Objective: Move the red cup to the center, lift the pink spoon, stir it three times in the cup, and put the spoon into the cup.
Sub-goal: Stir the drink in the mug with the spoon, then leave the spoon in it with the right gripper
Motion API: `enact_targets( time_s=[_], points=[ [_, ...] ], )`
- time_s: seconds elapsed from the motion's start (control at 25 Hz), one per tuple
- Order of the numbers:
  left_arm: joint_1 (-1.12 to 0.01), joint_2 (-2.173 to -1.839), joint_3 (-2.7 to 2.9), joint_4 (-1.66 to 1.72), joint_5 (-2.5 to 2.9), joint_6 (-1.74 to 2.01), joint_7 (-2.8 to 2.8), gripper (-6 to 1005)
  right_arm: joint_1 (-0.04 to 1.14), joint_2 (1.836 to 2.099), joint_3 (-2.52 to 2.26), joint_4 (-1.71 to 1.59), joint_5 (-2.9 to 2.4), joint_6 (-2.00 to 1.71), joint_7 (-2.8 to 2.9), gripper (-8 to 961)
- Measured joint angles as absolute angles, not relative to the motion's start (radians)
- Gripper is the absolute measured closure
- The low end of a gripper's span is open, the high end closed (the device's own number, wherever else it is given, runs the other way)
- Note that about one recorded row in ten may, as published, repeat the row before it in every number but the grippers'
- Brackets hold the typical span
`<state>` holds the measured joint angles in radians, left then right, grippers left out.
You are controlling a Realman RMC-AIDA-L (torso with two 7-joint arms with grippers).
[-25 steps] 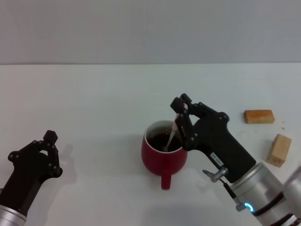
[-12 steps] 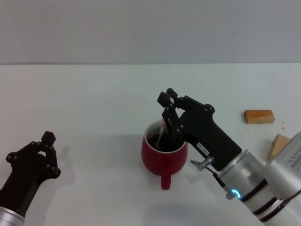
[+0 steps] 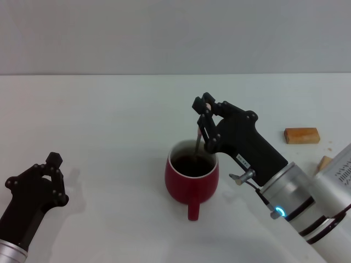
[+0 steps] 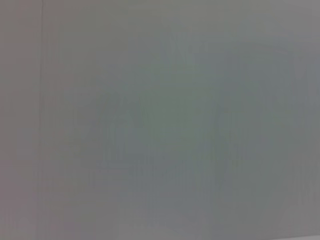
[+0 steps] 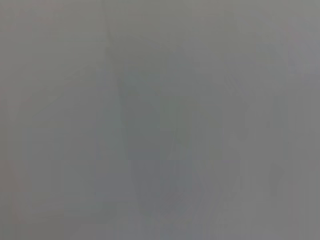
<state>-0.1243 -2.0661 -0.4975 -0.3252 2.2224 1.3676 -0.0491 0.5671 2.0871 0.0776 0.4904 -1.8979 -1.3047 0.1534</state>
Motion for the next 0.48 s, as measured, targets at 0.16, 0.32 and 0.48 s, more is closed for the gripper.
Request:
enact_targets(
  time_s=[0.16, 0.32, 0.48],
  points=[
    [-0.124, -2.066, -0.497, -0.325, 2.222, 1.365, -0.049, 999, 0.552, 2.085, 0.078, 0.488, -1.901, -1.319, 0.153, 892],
    [-0.125, -2.066, -0.497, -0.325, 2.223, 1.365, -0.049, 999, 0.511, 2.082, 0.073, 0.493, -1.909, -1.352, 0.153, 892],
    [-0.126, -2.066, -0.497, -0.325, 2.223, 1.365, -0.049, 999, 0.460, 2.081, 0.070, 0.503, -1.927, -1.389, 0.153, 892]
  ],
)
